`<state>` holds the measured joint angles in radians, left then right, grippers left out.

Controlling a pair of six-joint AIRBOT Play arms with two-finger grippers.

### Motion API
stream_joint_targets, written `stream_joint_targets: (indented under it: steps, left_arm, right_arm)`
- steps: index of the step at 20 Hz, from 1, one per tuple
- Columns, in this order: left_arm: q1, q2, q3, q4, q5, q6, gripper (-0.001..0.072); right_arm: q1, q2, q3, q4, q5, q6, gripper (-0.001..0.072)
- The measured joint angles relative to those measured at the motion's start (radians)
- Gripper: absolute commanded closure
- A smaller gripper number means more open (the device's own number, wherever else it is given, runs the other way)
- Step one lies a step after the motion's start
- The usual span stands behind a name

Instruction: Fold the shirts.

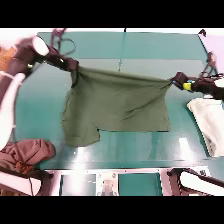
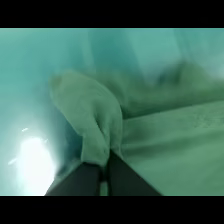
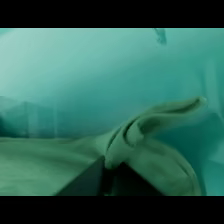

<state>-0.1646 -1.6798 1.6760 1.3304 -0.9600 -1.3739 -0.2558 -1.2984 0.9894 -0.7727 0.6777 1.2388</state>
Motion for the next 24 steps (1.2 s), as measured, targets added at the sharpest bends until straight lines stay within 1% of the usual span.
stream_joint_targets:
  steps: [1,3,4,5,6,8,9,10,11,12,13,16,18,22,24]
  left_arm:
    - [0.004,-0.037,0.023,-0.015,0.018,0.003,0.0319]
    - [0.025,-0.087,0.095,-0.040,-0.005,0.013,0.0319]
    - [0.049,-0.100,0.145,-0.045,-0.046,0.020,0.0318]
    - [0.079,-0.106,0.190,-0.049,-0.095,0.027,0.0317]
    - [0.116,-0.112,0.233,-0.060,-0.167,0.032,0.0317]
    - [0.208,-0.111,0.265,-0.094,-0.305,0.038,0.0317]
    - [0.256,-0.109,0.257,-0.123,-0.371,0.040,0.0317]
    - [0.305,-0.106,0.232,-0.152,-0.436,0.042,0.0318]
    - [0.346,-0.104,0.196,-0.182,-0.486,0.043,0.0301]
    - [0.389,-0.099,0.145,-0.204,-0.529,0.045,0.0183]
    - [0.428,-0.096,0.085,-0.219,-0.567,0.047,0.0163]
    - [0.509,-0.090,-0.110,-0.247,-0.652,0.060,0.0163]
    - [0.536,-0.090,-0.233,-0.254,-0.670,0.079,0.0163]
    - [0.558,-0.088,-0.426,-0.286,-0.632,0.111,0.0164]
    - [0.544,-0.085,-0.496,-0.357,-0.606,0.136,0.0222]
  right_arm:
    - [0.001,-0.035,0.013,0.005,-0.012,-0.001,0.0401]
    - [-0.023,-0.072,0.053,0.009,0.003,-0.001,0.0402]
    - [-0.048,-0.077,0.072,-0.001,0.032,-0.001,0.0403]
    - [-0.082,-0.072,0.087,-0.009,0.077,0.000,0.0435]
    - [-0.115,-0.060,0.091,-0.021,0.134,0.003,0.0453]
    - [-0.185,-0.013,0.061,-0.063,0.232,0.005,0.0447]
    - [-0.220,0.020,0.023,-0.092,0.281,0.006,0.0413]
    - [-0.251,0.056,-0.024,-0.120,0.317,0.008,0.0373]
    - [-0.280,0.087,-0.072,-0.143,0.346,0.015,0.0373]
    - [-0.307,0.114,-0.125,-0.169,0.372,0.022,0.0373]
    - [-0.330,0.135,-0.181,-0.187,0.392,0.031,0.0373]
    - [-0.367,0.159,-0.331,-0.217,0.430,0.039,0.0371]
    - [-0.378,0.156,-0.395,-0.224,0.428,0.041,0.0352]
    - [-0.386,0.138,-0.452,-0.205,0.424,0.042,0.0351]
    - [-0.388,0.124,-0.461,-0.197,0.420,0.042,0.0351]
